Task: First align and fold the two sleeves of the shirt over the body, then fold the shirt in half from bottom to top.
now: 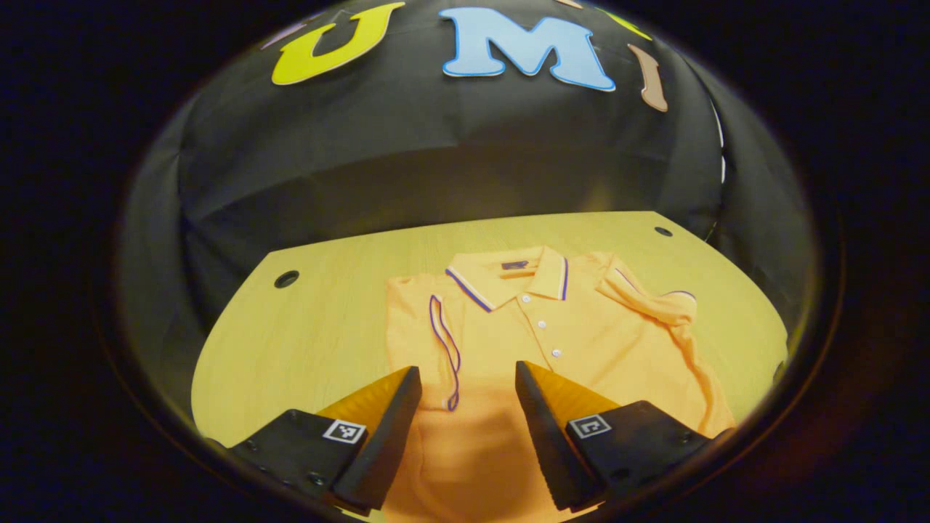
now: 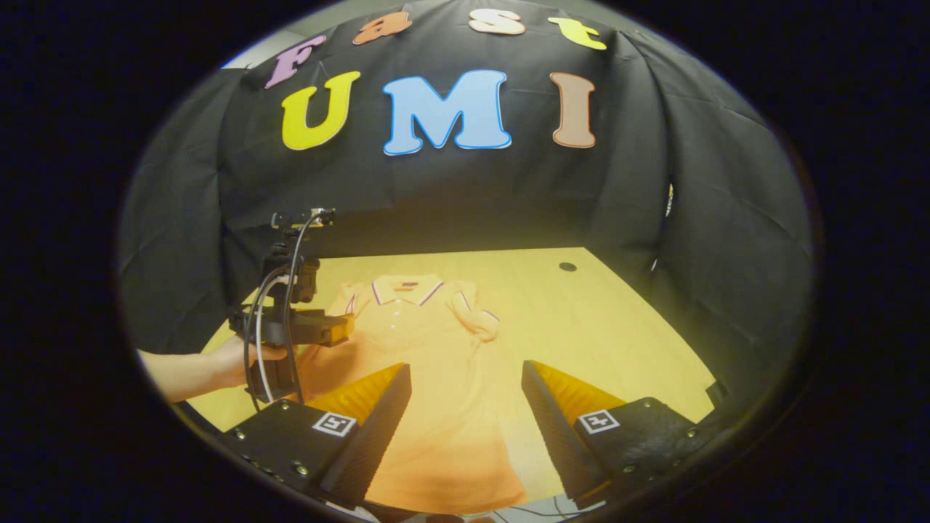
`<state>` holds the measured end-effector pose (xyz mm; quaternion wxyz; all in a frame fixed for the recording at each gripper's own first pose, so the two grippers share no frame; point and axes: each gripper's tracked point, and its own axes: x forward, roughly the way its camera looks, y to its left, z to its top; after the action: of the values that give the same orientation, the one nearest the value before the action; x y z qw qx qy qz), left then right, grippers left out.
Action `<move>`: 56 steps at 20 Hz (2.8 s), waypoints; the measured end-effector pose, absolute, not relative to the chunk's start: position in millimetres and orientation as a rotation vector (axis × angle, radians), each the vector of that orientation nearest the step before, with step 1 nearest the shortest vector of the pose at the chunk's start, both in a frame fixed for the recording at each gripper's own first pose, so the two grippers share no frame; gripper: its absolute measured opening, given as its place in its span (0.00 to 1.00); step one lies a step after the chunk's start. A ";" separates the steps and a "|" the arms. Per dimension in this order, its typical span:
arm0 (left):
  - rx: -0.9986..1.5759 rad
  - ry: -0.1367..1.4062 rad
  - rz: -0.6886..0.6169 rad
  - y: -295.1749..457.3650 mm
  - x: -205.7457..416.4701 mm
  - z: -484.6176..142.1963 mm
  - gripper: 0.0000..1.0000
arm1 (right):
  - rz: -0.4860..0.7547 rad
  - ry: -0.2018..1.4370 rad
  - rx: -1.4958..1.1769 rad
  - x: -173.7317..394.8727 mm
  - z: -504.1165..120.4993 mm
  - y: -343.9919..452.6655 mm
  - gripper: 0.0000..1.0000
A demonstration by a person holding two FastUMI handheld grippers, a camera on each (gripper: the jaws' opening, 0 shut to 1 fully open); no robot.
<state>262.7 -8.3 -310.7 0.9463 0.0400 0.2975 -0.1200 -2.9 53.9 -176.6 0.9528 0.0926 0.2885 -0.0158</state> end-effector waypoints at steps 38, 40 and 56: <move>0.107 0.765 -0.261 95.6 -64.5 -348.8 0.94 | 0.053 0.937 0.168 -123.5 -330.8 75.7 0.95; 0.110 0.782 -0.263 96.4 -73.6 -357.2 0.94 | 0.048 0.953 0.167 -129.7 -336.5 75.4 0.95; 0.114 0.785 -0.246 76.0 -80.0 -364.7 0.65 | 0.119 0.951 0.162 -135.1 -340.9 88.3 0.70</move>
<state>-80.0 76.0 -364.7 0.9151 0.0552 0.3811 -0.1197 -135.1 88.3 -340.9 0.8841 0.0779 0.4571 0.0572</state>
